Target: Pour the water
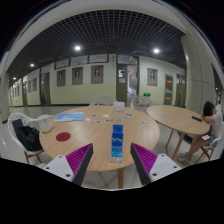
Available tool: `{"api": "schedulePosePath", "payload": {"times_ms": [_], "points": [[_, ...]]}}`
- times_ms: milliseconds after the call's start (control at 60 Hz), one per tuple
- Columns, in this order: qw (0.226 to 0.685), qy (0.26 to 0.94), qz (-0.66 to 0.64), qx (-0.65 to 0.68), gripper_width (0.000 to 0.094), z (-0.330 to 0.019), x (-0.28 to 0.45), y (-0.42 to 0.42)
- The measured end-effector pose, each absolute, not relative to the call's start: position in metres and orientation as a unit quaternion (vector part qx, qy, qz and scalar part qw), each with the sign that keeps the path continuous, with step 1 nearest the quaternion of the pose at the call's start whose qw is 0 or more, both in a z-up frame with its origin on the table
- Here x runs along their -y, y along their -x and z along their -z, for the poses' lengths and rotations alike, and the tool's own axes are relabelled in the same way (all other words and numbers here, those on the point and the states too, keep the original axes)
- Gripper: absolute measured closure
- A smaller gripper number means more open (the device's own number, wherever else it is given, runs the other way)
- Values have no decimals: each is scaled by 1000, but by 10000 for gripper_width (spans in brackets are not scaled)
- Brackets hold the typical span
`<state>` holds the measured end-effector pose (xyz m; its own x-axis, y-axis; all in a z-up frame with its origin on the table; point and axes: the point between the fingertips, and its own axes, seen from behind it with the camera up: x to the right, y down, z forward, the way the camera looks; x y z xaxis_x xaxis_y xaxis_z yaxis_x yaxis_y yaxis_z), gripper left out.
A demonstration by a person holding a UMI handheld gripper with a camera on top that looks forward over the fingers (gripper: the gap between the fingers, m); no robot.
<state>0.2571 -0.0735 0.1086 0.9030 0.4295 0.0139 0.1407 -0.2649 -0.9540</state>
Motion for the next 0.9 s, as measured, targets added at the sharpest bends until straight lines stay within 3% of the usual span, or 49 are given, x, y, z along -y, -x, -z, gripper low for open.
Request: {"api": "schedulePosePath", "payload": {"times_ms": [317,350,417,433,650,783,900], "points": [[604,779,-109,131,149,-80,-34,-226],[607,776,-119,126,189,-77,-40,-220],[611,773,-130,113,458,-73,-48,-216],[611,773,-130,110,472,-71,-49,-216],[623,766,-146,68,478,-58,-55,-207],[630,766,-101,77,564,-57,-56,-208],[637,761,-53,112,595,-79,-52,-206]]}}
